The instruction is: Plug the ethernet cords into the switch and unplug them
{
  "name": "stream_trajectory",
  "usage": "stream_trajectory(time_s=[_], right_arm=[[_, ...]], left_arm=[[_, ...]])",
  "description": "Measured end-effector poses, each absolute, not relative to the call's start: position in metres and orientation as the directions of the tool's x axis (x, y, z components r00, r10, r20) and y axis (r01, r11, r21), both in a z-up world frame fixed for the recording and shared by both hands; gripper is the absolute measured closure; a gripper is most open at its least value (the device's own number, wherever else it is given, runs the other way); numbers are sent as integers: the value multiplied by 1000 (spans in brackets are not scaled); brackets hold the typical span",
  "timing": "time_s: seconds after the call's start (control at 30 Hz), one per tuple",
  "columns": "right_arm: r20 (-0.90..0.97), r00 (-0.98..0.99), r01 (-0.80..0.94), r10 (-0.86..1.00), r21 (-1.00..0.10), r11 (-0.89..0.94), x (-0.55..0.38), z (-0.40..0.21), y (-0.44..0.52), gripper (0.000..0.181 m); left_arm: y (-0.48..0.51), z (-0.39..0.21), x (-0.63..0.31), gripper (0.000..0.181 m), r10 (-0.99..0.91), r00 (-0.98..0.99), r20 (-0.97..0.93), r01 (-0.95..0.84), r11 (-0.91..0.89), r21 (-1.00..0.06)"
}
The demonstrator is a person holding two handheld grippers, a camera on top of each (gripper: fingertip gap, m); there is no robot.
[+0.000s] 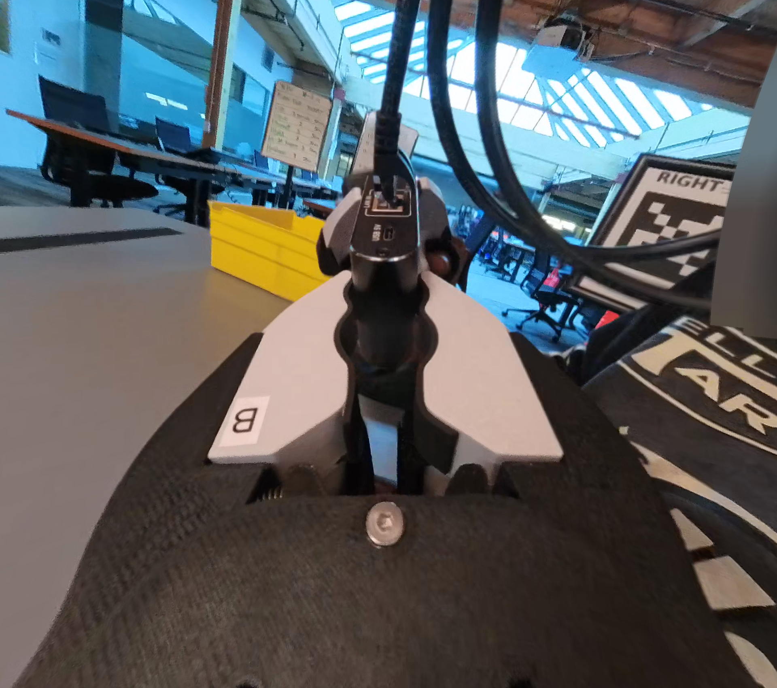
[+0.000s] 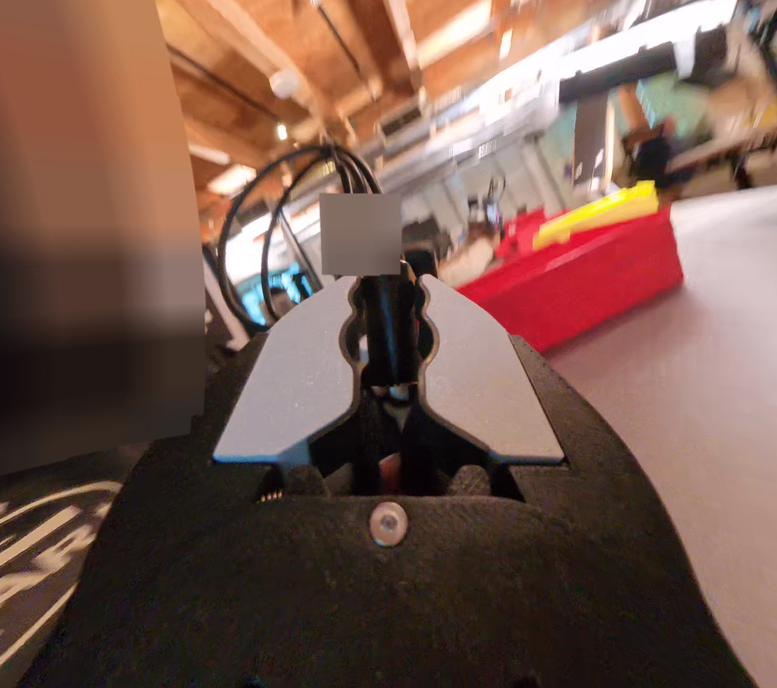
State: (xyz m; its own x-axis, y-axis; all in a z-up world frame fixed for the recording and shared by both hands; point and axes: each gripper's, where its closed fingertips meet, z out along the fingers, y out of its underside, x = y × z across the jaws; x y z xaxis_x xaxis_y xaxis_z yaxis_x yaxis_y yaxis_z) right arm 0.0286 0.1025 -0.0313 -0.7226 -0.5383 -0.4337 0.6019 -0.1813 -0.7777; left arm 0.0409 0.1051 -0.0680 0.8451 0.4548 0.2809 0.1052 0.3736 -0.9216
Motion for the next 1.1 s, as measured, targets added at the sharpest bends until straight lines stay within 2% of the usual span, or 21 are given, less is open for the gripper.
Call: stream_trajectory(time_s=[0.03, 0.1, 0.2, 0.3, 0.4, 0.53, 0.63, 0.73, 0.87, 0.97, 1.1], right_arm=[[-461, -709, 589, -534, -803, -89, 27, -37, 106, 158], [-458, -718, 513, -524, -857, 47, 29, -49, 118, 158], [-303, -846, 271, -438, -953, 136, 30, -70, 128, 149], [-197, -862, 91, -467, -966, 241, 49, -87, 134, 141], [-188, -862, 45, -472, -953, 298, 56, -96, 130, 155], [-199, -866, 103, -458, -969, 225, 53, -88, 120, 157], [-243, -856, 251, -455, -967, 44, 46, -64, 110, 157], [-349, -824, 444, -446, -887, -125, 33, -46, 102, 157], [-427, -788, 569, -443, -780, -260, 31, -40, 92, 158], [-423, -784, 584, -455, -750, -311, 39, -39, 88, 157], [-347, -834, 459, -430, -868, -191, 45, -45, 87, 157]], left_arm=[[106, -72, 40, 156, 463, 841, 280, 118, 349, -930], [113, -79, 41, 157, 454, 848, 273, 142, 302, -943], [125, -91, 44, 157, 427, 860, 278, 196, 227, -954], [132, -101, 47, 157, 404, 867, 291, 241, 169, -956], [139, -105, 54, 157, 366, 889, 276, 247, 124, -961], [132, -99, 52, 157, 385, 883, 270, 226, 156, -962], [120, -75, 48, 155, 359, 876, 323, 194, 351, -916], [108, -61, 42, 141, 348, 855, 385, 183, 493, -851], [109, -61, 40, 139, 383, 845, 374, 147, 505, -851], [103, -52, 43, 155, 394, 850, 351, 87, 551, -830], [99, -52, 45, 156, 373, 859, 351, 110, 535, -837]])
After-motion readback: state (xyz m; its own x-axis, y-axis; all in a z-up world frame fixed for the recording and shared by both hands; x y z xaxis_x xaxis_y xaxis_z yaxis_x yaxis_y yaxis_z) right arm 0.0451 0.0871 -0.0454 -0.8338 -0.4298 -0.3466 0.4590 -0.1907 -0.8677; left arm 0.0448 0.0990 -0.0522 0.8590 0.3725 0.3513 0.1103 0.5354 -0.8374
